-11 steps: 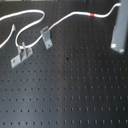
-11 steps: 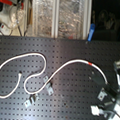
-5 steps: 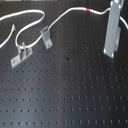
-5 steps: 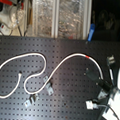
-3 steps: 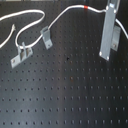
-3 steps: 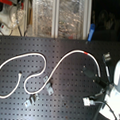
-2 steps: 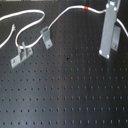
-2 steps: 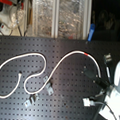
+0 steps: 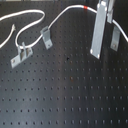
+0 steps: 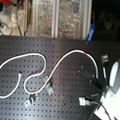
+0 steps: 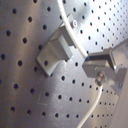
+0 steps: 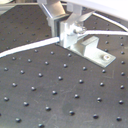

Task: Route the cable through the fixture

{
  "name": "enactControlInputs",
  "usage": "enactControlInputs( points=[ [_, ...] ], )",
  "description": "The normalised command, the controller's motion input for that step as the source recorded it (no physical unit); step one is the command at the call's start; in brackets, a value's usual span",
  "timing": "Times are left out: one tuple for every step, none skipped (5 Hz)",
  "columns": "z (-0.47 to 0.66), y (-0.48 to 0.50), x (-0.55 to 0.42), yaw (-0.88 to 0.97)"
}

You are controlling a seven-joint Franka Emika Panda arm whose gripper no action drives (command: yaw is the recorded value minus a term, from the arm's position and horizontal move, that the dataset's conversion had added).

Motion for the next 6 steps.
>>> enactControlInputs(
  points=[
    [0.5,-0.214,-0.126,-0.11],
    [0.0,0.019,-0.033,0.0],
    [-0.12,0.135,-0.206,0.03],
    [-0.21,0.088,-0.117,0.0],
    [0.0,-0.006,0.011,0.0],
    [-0.21,-0.011,0.017,-0.18]
  ],
)
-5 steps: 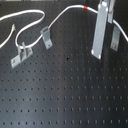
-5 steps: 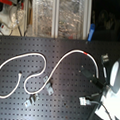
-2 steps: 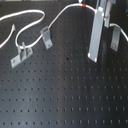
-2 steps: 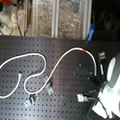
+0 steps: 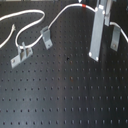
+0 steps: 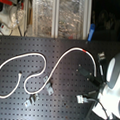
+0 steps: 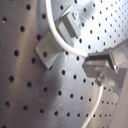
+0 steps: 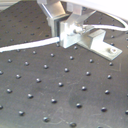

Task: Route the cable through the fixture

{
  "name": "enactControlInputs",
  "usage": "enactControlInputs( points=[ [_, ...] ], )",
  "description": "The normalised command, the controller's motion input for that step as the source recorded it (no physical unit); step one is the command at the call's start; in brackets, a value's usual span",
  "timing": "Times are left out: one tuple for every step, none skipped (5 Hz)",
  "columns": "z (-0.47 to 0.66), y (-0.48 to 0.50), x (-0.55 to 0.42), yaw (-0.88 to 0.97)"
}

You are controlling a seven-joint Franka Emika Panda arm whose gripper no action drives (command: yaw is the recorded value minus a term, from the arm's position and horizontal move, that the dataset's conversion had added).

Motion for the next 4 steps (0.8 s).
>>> enactControlInputs(
  points=[
    [-0.3,-0.011,0.054,-0.18],
    [0.0,0.023,0.011,0.0],
    [0.0,0.089,-0.029,0.0],
    [0.0,0.275,-0.143,0.2]
  ],
)
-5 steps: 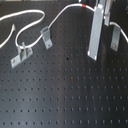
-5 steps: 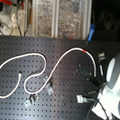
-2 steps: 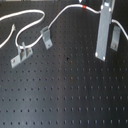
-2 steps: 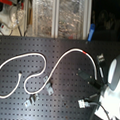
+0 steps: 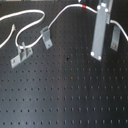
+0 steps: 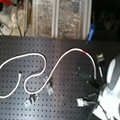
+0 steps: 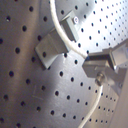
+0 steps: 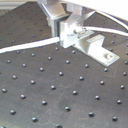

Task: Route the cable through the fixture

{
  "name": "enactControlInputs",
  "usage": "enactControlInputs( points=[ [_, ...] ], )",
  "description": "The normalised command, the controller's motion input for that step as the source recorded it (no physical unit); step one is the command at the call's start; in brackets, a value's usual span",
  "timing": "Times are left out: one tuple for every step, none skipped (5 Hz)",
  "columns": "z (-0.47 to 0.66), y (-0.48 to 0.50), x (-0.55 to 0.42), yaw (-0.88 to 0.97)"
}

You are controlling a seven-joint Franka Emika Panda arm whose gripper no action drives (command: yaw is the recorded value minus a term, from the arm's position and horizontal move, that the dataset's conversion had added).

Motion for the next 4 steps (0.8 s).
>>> enactControlInputs(
  points=[
    [0.0,0.143,0.038,0.0],
    [0.28,0.019,0.007,-0.08],
    [0.01,0.0,0.0,0.0],
    [0.45,0.081,-0.18,-0.17]
  ],
)
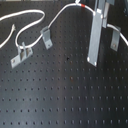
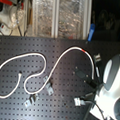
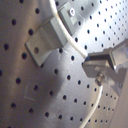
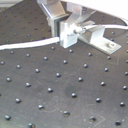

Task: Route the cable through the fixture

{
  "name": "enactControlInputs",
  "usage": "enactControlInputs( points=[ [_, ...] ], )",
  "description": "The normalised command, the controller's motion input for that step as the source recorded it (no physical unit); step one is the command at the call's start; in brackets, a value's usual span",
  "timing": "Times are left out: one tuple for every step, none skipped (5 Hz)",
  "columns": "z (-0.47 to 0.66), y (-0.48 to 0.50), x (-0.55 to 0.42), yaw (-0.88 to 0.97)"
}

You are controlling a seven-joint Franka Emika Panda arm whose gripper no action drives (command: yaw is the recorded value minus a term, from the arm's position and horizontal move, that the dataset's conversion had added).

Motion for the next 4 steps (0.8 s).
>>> enactControlInputs(
  points=[
    [0.43,0.072,-0.132,-0.26],
    [0.05,0.189,-0.076,-0.1],
    [-0.01,0.411,-0.077,-0.13],
    [0.04,0.404,0.049,0.05]
  ],
)
